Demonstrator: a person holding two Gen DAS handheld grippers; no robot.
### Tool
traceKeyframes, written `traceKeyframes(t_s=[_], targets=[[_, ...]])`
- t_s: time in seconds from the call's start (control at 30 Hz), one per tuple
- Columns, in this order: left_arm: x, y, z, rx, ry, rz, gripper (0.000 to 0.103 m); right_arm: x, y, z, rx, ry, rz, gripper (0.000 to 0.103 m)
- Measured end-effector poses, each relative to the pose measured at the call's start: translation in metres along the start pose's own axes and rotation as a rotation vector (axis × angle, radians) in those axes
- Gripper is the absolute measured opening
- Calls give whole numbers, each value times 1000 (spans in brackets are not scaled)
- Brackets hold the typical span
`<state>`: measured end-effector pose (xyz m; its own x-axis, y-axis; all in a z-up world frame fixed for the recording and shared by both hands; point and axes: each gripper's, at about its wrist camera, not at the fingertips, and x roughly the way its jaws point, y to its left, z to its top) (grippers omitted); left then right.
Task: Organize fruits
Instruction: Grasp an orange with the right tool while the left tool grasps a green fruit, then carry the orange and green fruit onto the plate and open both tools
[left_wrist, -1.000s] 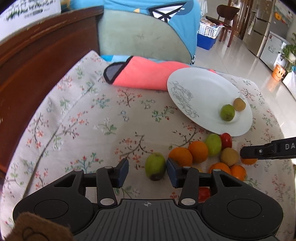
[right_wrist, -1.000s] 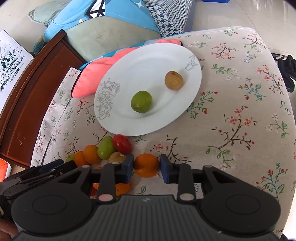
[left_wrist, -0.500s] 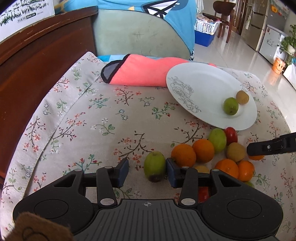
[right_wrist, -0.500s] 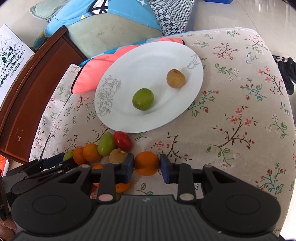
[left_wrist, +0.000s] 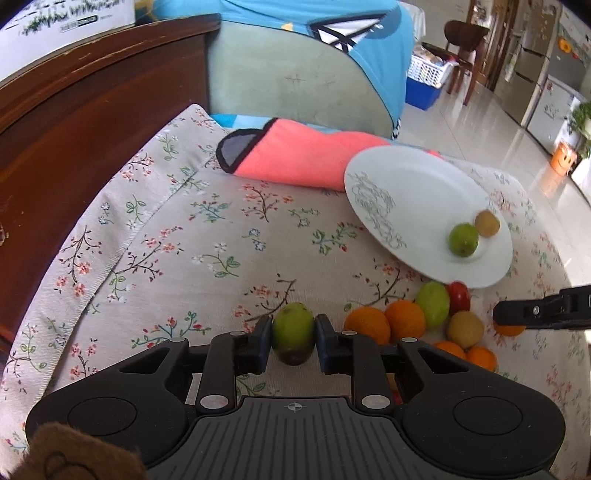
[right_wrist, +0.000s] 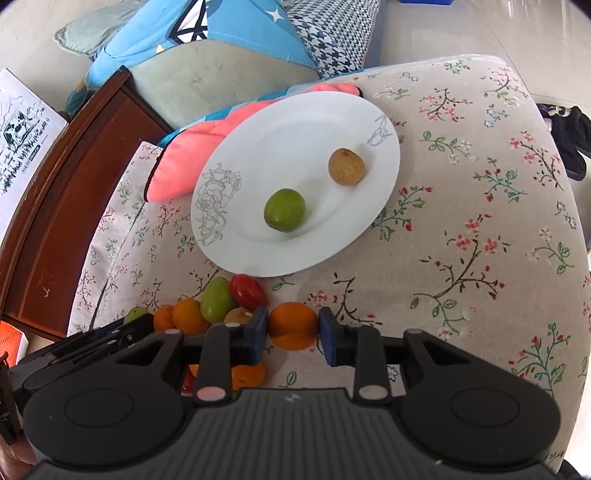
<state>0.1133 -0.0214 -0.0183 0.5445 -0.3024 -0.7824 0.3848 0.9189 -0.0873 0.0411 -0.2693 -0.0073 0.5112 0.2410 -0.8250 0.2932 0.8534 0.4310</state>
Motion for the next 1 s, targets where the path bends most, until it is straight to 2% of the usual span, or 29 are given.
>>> traceKeyframes(t_s=[0.33,0.67,1.0], targets=[[-12,-12,17,-43,-36,-51,22,-9,5,7,-1,-23,38,30],[-19,-35,38,-35,-73,-84,22,-18,13,21,-39,-68,36,30],[-14,-54,66,-48,-109,-95,22,-27,17,49,-82,-165,46,30]])
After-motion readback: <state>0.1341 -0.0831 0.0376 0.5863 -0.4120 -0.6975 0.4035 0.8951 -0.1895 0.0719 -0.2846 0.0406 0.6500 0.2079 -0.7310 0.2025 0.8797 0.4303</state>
